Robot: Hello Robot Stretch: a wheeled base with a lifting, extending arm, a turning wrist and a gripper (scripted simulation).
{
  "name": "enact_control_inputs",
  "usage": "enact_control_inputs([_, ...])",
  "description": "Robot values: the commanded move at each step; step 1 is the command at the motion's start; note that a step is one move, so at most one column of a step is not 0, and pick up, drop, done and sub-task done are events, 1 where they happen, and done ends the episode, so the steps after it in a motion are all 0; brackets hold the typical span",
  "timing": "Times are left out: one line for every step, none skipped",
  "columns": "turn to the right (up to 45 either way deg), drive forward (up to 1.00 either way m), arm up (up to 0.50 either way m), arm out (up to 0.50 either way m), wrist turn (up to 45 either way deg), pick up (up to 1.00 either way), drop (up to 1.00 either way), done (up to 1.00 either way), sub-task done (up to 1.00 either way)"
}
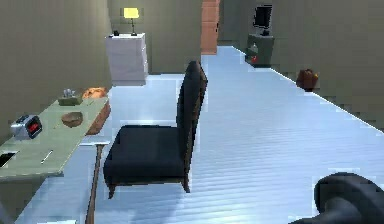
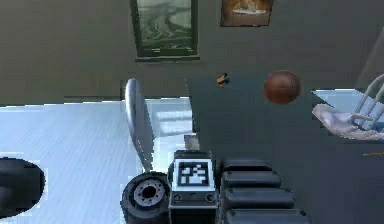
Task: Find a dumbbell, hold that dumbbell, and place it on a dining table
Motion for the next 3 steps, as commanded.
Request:
enact_control_inputs([-45.0,0.00,0.00,0.00,0.0,0.00,0.00,0.00,0.00])
enact_control_inputs([-45.0,0.00,0.00,0.00,0.0,0.00,0.00,0.00,0.00])
enact_control_inputs([-45.0,0.00,0.00,0.00,0.0,0.00,0.00,0.00,0.00])
